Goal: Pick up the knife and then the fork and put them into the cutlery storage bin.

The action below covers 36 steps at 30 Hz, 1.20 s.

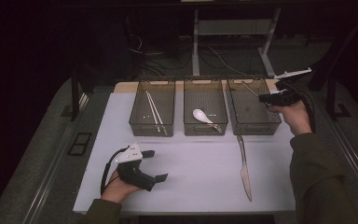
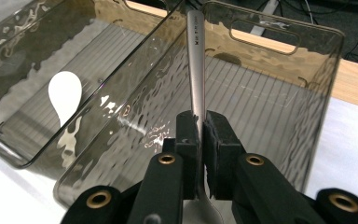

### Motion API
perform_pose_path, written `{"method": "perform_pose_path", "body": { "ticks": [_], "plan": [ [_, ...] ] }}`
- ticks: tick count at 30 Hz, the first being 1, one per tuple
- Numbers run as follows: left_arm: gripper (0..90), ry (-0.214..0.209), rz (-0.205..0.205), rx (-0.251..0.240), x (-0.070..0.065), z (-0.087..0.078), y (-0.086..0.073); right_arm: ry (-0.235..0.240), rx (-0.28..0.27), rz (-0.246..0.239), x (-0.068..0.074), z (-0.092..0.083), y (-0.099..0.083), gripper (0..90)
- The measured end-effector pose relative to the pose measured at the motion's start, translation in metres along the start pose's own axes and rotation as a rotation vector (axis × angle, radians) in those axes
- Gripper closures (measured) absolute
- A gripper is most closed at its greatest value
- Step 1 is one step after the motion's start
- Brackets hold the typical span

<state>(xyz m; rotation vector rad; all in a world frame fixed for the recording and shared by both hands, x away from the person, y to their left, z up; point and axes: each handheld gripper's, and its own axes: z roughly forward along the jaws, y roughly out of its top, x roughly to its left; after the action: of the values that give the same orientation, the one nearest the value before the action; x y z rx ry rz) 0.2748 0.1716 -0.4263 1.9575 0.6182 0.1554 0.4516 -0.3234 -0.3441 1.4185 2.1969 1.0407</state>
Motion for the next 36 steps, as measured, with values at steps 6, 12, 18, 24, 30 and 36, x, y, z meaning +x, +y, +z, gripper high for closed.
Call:
{"method": "perform_pose_path", "body": {
  "ticks": [6,12,18,24,30,36],
  "plan": [
    [0.0,-0.003,-0.004,-0.002,0.001,0.0,0.0,-0.013,0.049,0.003,0.0,0.02,0.004,84.3],
    [0.0,-0.008,-0.001,-0.002,0.0,0.0,0.0,-0.025,0.099,0.018,0.0,0.04,0.0,84.2],
    [0.0,-0.009,-0.001,-0.005,0.0,0.0,0.0,-0.025,0.149,0.014,0.005,0.057,-0.003,84.2],
    [0.0,-0.01,-0.002,-0.005,0.0,0.0,0.001,-0.024,0.196,0.029,0.008,0.069,-0.007,84.1],
    [0.0,-0.012,0.0,-0.005,0.0,0.0,0.001,-0.028,0.24,0.037,0.01,0.073,-0.007,84.0],
    [0.0,-0.012,-0.002,-0.004,-0.001,0.0,0.001,-0.011,0.252,0.033,0.01,0.074,-0.008,70.9]
  ]
}}
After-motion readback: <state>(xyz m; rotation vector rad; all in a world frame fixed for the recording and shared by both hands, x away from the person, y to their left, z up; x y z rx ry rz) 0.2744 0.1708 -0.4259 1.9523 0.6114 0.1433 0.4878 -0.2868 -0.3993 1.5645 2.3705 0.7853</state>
